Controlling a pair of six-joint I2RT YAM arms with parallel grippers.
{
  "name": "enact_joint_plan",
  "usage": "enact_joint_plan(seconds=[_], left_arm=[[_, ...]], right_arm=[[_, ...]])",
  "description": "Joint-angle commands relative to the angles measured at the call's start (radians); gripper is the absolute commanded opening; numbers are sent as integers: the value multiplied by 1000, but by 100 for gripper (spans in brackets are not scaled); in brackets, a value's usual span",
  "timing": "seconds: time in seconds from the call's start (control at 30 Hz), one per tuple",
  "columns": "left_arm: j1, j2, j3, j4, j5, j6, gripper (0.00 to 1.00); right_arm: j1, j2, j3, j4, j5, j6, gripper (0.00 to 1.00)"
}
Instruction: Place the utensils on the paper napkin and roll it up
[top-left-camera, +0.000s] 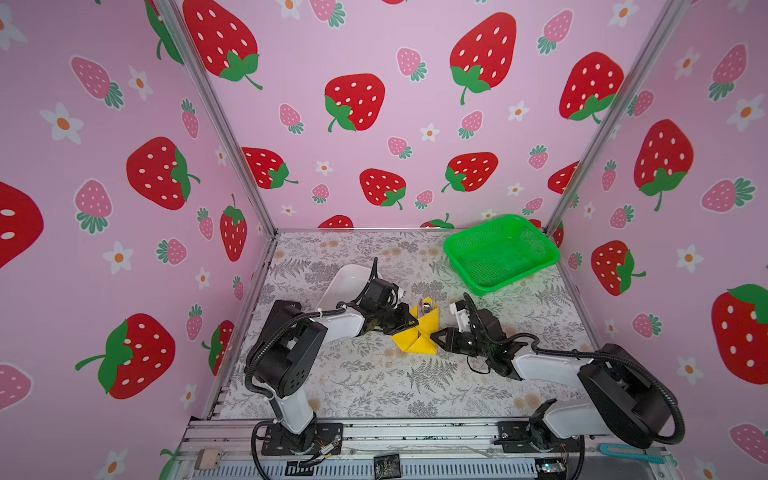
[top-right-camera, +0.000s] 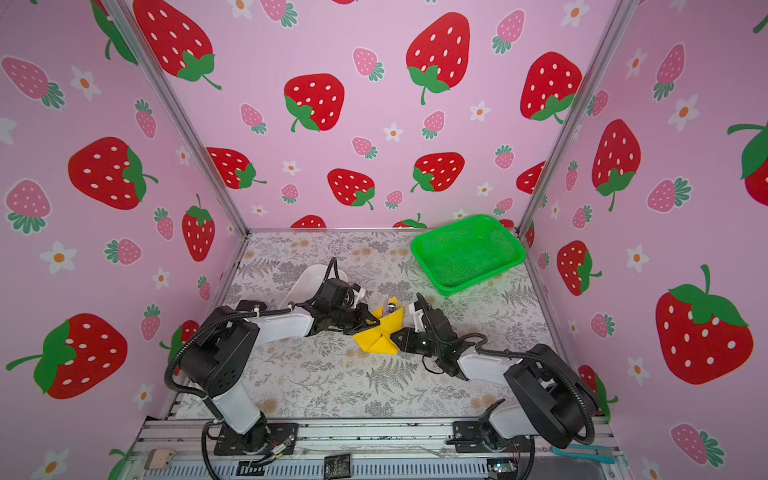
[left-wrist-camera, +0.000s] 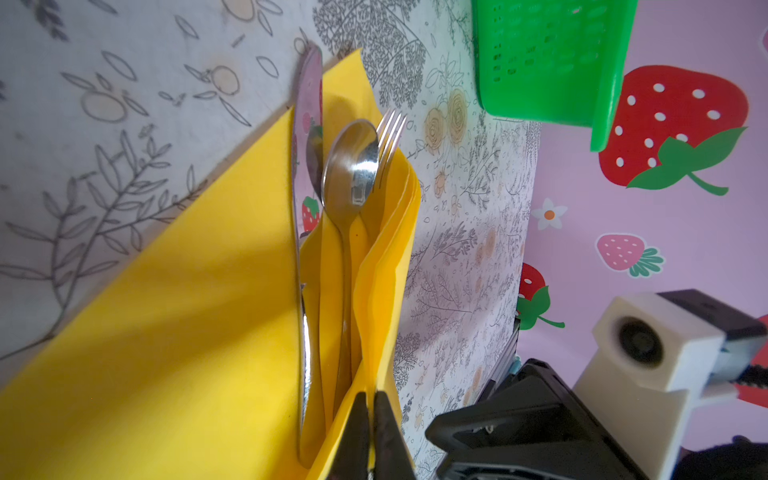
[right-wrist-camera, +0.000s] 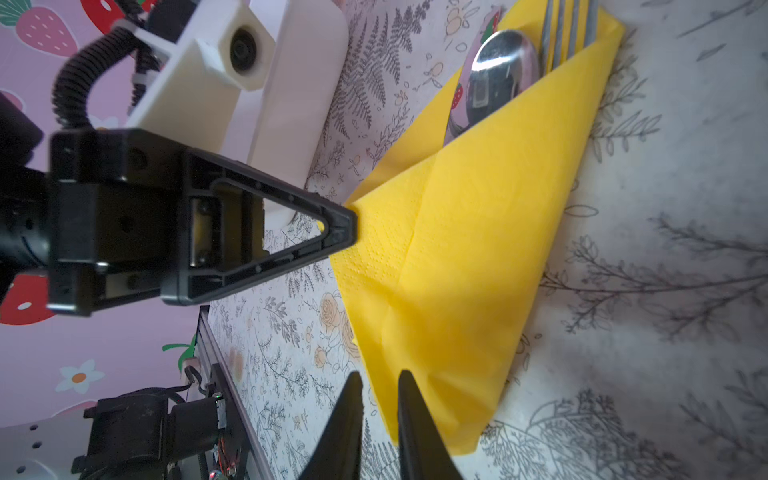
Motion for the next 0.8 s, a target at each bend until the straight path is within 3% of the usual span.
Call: enact_joint_plan(seconds=[0.0,0.23,0.77], left_arm=[[3,-13,-8,-16,24,18,7],[4,-19,-28,-25,19,36,7],[4,-2,-42,-32,-17,80,1]], right_arm=[[-6,21,4,8,-32,6,19],[-3,114,-3,57,-106,8,18],[10,175,2,-20,-88,-58,19]])
